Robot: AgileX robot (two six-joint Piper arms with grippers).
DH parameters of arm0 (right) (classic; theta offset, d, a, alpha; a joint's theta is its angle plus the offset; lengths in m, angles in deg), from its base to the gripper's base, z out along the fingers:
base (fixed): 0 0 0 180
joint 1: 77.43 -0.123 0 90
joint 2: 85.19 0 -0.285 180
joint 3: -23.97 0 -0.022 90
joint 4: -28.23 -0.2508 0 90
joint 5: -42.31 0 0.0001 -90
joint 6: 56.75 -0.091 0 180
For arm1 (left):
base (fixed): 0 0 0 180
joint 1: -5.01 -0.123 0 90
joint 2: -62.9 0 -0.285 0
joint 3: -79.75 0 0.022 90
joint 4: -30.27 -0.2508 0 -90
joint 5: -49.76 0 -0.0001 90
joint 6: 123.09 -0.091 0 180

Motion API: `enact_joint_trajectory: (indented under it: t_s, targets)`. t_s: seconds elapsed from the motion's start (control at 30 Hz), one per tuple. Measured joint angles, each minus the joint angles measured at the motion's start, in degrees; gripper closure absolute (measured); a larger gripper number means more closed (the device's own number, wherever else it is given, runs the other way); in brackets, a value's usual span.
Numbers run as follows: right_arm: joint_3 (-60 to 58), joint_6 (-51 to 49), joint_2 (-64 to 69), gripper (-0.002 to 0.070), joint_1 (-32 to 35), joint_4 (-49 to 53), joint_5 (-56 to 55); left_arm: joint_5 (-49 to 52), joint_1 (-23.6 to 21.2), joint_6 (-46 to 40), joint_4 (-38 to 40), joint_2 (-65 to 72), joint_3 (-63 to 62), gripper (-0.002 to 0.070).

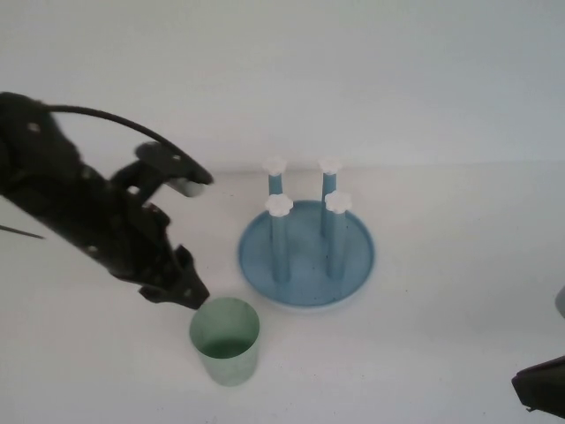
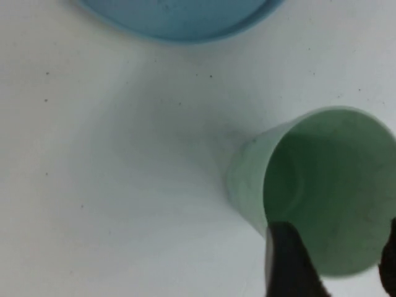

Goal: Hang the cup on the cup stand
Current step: Pick up the cup from the table

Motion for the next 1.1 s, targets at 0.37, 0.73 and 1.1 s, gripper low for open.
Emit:
enact_joint_trajectory:
  t_s: [0.37,0.73,1.1]
  targets:
    - [0.0,0.4,0.0,0.0678,0.0,0.0,0.5,-3.6,7.5,7.2,-9.9,7.5,-2.2,0.0365]
    - [0.0,1.6,0.0,0.0678,0.0,0.0,1.9,-4.2,8.5,9.0,-15.9,13.1,-3.1,0.0391]
    - [-1.4,6.0,0.1,0.0678,0.0,3.7,4.2,-1.9,8.3,5.1,-12.4,11.9,-3.3,0.0662]
